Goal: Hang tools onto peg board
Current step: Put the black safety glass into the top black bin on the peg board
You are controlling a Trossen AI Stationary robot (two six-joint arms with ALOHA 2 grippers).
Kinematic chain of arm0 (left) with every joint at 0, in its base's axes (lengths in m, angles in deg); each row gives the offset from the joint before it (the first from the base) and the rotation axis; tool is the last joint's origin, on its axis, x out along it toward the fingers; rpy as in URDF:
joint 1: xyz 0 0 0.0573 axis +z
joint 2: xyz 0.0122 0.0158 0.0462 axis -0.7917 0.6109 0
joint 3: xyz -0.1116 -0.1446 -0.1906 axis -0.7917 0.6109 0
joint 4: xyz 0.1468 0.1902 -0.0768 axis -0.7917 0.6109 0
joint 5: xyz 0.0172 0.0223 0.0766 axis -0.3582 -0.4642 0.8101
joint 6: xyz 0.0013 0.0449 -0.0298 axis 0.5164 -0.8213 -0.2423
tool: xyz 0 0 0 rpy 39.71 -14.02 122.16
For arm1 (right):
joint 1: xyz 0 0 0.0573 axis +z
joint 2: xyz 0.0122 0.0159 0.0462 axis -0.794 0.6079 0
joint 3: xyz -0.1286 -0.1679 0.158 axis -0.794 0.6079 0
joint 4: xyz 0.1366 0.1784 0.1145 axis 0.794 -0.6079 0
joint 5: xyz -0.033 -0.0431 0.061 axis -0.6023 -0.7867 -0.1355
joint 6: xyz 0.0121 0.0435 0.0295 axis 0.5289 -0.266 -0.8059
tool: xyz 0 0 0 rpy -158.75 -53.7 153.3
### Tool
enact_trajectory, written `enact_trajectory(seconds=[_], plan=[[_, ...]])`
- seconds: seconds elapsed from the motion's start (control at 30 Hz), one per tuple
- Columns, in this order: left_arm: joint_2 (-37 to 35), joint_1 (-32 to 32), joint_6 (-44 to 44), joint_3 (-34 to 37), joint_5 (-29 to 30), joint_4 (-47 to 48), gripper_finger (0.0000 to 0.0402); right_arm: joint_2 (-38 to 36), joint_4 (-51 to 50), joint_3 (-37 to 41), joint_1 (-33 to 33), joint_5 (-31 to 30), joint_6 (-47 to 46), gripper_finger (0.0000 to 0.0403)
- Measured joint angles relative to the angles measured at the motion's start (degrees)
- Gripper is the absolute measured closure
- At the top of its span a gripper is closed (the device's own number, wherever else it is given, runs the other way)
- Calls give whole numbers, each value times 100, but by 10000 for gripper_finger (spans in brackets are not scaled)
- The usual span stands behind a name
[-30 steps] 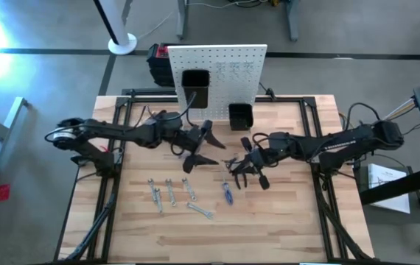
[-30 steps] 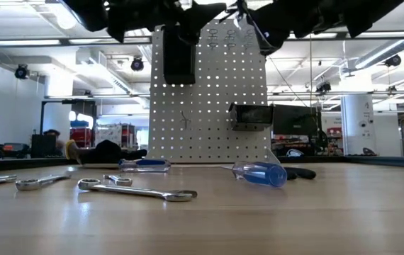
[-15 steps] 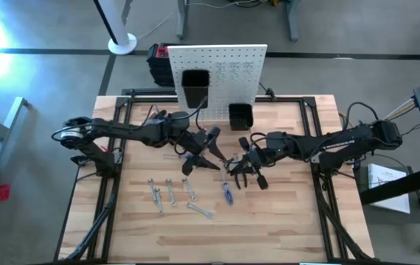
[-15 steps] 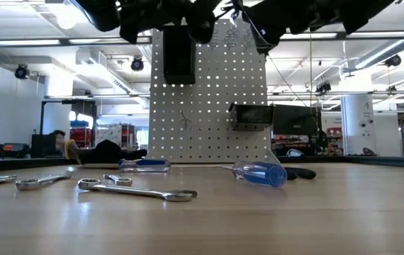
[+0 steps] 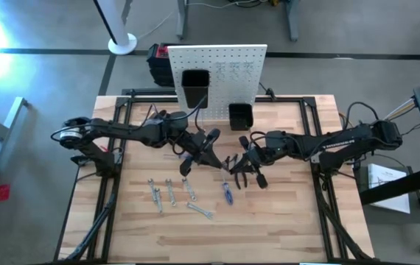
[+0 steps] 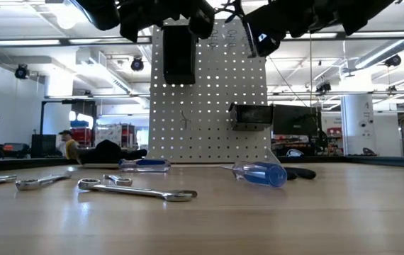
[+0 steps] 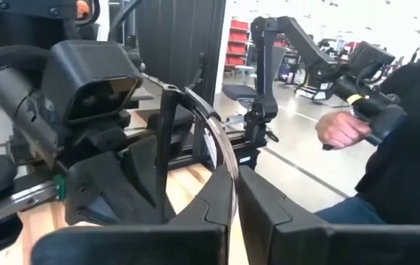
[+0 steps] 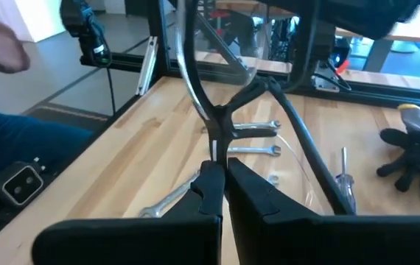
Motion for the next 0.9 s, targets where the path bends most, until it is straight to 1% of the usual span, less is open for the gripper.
enact_trajectory(seconds=[0.1, 0.2, 0.33, 0.47, 0.63, 0.8, 0.83, 0.9], plan=[[-57, -9, 104, 0, 90, 9, 400, -11, 11, 0, -2, -70, -3, 401], [-146, -10, 204, 2, 361, 38, 400, -42, 1, 0, -12, -394, -40, 389], [-395, -9, 243, 11, 702, 201, 401, -192, -76, -2, -13, -704, -39, 361], [-818, 0, 114, 11, 1156, 407, 401, -458, -379, 4, -5, -1051, -136, 328], [-1489, 39, -268, 9, 2045, 1016, 401, -895, -700, 4, -4, -1335, -523, 295], [-2226, 289, -658, 4, 3357, 1259, 401, -1195, -1139, 33, -4, -1836, -1049, 282], [-2347, 379, -685, 4, 3518, 1269, 401, -1216, -1199, 36, 3, -1931, -1122, 282], [-2553, 614, -684, 4, 3647, 1276, 401, -1216, -1349, 84, 9, -2134, -1246, 286]])
